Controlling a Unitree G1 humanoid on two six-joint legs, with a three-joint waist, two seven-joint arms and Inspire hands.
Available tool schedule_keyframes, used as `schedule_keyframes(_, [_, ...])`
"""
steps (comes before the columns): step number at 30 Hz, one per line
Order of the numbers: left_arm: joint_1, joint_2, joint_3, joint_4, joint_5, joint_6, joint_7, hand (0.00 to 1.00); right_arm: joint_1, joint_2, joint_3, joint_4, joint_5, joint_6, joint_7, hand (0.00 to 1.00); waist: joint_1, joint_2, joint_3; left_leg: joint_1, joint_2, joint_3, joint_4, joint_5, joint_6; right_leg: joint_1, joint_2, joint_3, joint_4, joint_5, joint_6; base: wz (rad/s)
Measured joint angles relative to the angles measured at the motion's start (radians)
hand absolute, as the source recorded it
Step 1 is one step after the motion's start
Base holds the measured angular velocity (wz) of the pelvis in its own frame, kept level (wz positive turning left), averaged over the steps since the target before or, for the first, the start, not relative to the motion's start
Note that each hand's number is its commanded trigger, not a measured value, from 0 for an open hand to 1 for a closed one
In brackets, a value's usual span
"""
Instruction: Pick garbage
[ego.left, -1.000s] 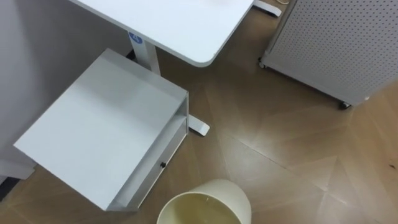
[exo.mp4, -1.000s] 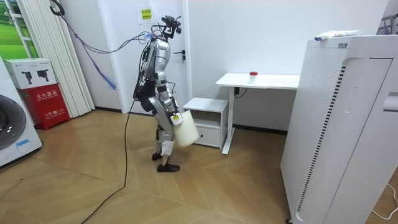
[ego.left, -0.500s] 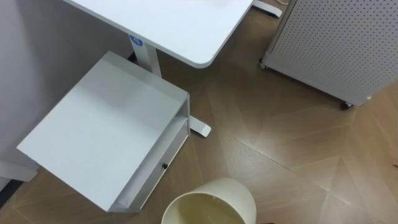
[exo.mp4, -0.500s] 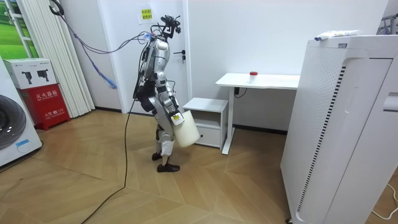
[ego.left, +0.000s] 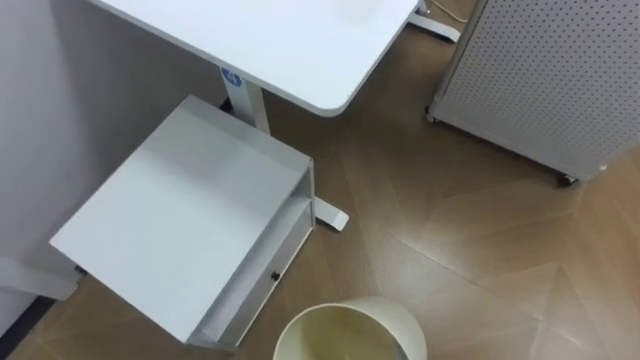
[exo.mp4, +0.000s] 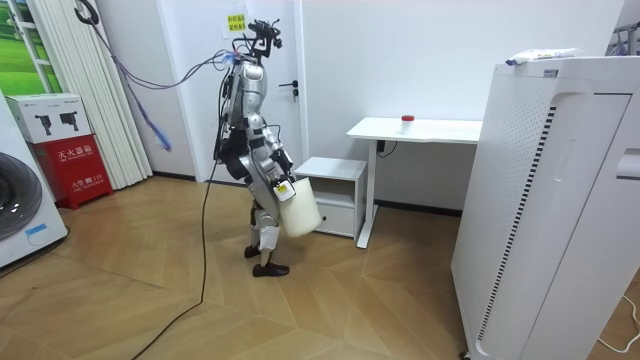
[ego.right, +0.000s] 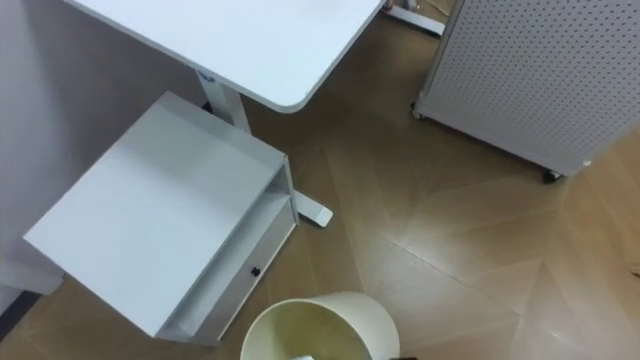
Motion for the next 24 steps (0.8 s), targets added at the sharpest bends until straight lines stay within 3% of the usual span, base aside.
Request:
schedule_keyframes(3, [-0.010, -0.019, 0.055, -0.029, -0.004, -0.035, 0.037, 0.00, 0.008, 0.000, -0.013, 0.012, -0.001, 0.008, 0.024, 1.00, 0.000, 0.001, -0.0001, 0.044, -0.001, 0.002, -0.018, 0.001, -0.002, 0.044, 0.003, 0.000, -0.017, 0.002, 0.002, -0.01])
schedule_keyframes(6, [-0.016, -0.019, 0.084, -0.079, -0.013, -0.057, 0.051, 0.00, 0.015, -0.001, -0.015, 0.037, -0.012, 0.010, 0.052, 1.00, -0.002, 0.003, -0.0009, 0.099, -0.006, 0.006, -0.049, 0.003, -0.004, 0.094, 0.005, 0.001, -0.040, 0.004, 0.006, -0.01])
schedule_keyframes(11, [-0.016, -0.001, 0.093, -0.202, -0.026, -0.077, 0.063, 0.00, 0.022, -0.005, -0.047, 0.059, -0.030, 0.020, 0.070, 1.00, -0.007, 0.013, -0.0030, 0.186, -0.022, 0.006, -0.104, 0.006, -0.006, 0.173, 0.001, 0.002, -0.075, 0.000, 0.017, 0.00])
schedule_keyframes(15, [-0.016, -0.006, 0.092, -0.250, -0.064, -0.101, 0.065, 0.00, 0.036, -0.009, -0.064, 0.067, -0.024, 0.029, 0.081, 1.00, -0.011, 0.017, -0.0043, 0.271, -0.036, 0.006, -0.155, 0.006, -0.007, 0.251, 0.003, 0.005, -0.112, -0.005, 0.031, 0.00])
schedule_keyframes(19, [-0.014, 0.008, 0.105, -0.301, -0.062, -0.101, 0.065, 0.00, 0.064, -0.010, -0.126, 0.061, -0.035, 0.031, 0.104, 1.00, -0.013, 0.017, -0.0053, 0.326, -0.044, 0.010, -0.180, 0.006, -0.007, 0.295, 0.003, 0.014, -0.123, -0.008, 0.040, -0.07])
schedule_keyframes(21, [-0.007, 0.030, 0.130, -0.346, -0.063, -0.102, 0.072, 0.00, 0.082, -0.018, -0.132, 0.033, -0.035, 0.032, 0.102, 1.00, -0.010, 0.016, -0.0060, 0.361, -0.047, 0.037, -0.204, 0.006, -0.007, 0.306, 0.004, 0.026, -0.124, -0.008, 0.041, -0.30])
schedule_keyframes(24, [0.033, 0.034, 0.176, -0.385, -0.061, -0.103, 0.102, 0.00, 0.108, -0.023, -0.135, 0.000, -0.034, 0.048, 0.103, 1.00, -0.008, 0.012, -0.0072, 0.417, -0.046, 0.065, -0.218, 0.000, -0.008, 0.336, 0.004, 0.011, -0.122, -0.008, 0.041, -0.50])
